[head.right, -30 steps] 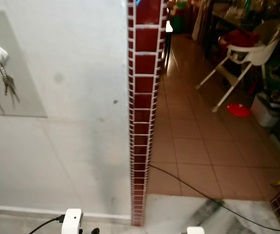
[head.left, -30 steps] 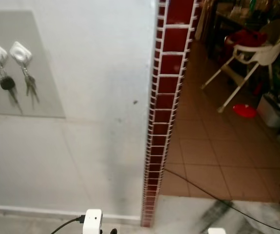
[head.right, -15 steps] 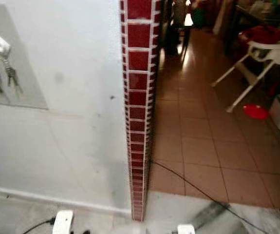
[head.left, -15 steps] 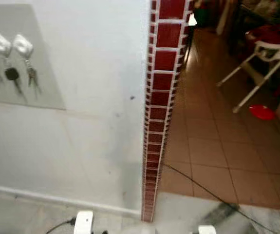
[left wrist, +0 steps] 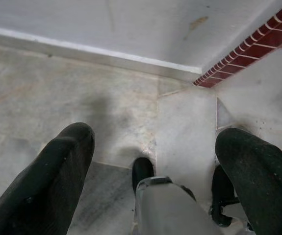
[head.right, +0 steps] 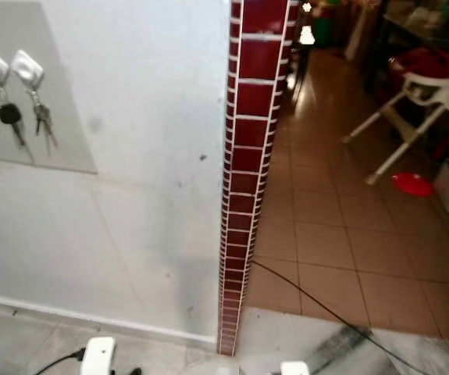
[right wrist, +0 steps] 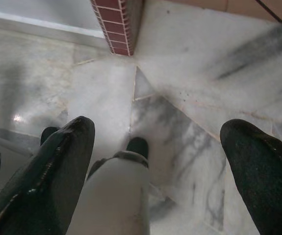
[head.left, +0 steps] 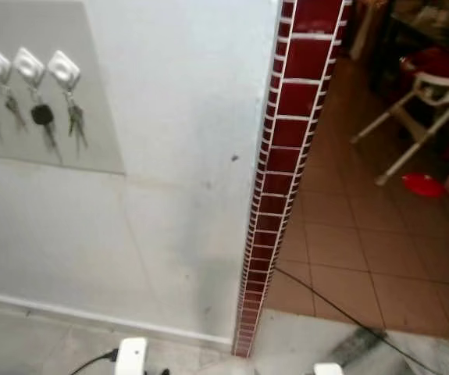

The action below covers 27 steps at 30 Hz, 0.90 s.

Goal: Hang keys on a hook

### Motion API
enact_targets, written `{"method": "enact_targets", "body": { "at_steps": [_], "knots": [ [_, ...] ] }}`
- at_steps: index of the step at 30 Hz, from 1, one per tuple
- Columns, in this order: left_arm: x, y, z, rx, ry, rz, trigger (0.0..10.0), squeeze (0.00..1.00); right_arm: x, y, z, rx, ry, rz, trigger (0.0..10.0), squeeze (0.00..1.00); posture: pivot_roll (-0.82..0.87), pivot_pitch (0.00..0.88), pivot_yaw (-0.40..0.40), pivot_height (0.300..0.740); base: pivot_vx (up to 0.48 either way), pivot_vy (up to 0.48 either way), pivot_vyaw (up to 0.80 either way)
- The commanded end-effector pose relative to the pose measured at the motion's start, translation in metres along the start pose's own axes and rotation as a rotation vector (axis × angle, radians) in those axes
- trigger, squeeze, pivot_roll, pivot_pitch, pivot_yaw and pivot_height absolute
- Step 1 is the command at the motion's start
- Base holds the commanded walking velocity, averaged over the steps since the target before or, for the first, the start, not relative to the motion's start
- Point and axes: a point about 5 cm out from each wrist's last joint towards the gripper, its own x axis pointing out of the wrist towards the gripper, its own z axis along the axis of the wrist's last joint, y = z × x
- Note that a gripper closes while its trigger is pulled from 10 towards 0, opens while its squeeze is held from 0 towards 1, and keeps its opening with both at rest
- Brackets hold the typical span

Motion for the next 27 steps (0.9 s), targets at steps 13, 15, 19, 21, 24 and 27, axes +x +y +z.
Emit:
{"method": "enact_targets", "body": {
  "at_steps": [13, 15, 19, 21, 24, 27],
  "knots": [
    [0.0003, -0.0062, -0.0038, -0.022, 0.016, -0.015, 10.0, 0.00, -0.0012, -0.0080, -0.0021, 0.008, 0.010, -0.020, 10.0, 0.00, -0.02, 0.000, 0.005, 0.740, 0.000, 0.234, 0.00],
    [0.0003, -0.0060, -0.0037, -0.019, 0.015, -0.013, 10.0, 0.00, -0.0012, -0.0080, -0.0020, 0.008, 0.010, -0.019, 10.0, 0.00, -0.02, 0.000, 0.005, 0.740, 0.000, 0.000, 0.00],
    [0.0002, -0.0058, -0.0041, -0.007, 0.019, -0.013, 10.0, 0.00, -0.0011, -0.0081, -0.0018, 0.010, 0.009, -0.020, 10.0, 0.00, -0.02, 0.000, 0.005, 0.740, 0.000, 0.000, 0.00],
    [0.0003, -0.0060, -0.0042, -0.007, 0.020, -0.013, 10.0, 0.00, -0.0011, -0.0084, -0.0016, 0.010, 0.009, -0.021, 10.0, 0.00, -0.02, 0.000, 0.004, 0.740, 0.000, 0.000, 0.00],
    [0.0002, -0.0060, -0.0045, -0.008, 0.022, -0.013, 10.0, 0.00, -0.0010, -0.0085, -0.0014, 0.010, 0.009, -0.021, 10.0, 0.00, -0.02, 0.000, 0.004, 0.740, 0.000, 0.000, 0.00],
    [0.0002, -0.0062, -0.0050, -0.012, 0.023, -0.013, 10.0, 0.00, -0.0009, -0.0085, -0.0009, 0.005, 0.009, -0.020, 10.0, 0.00, -0.02, 0.000, 0.002, 0.740, 0.000, 0.000, 0.00]
  ]
}}
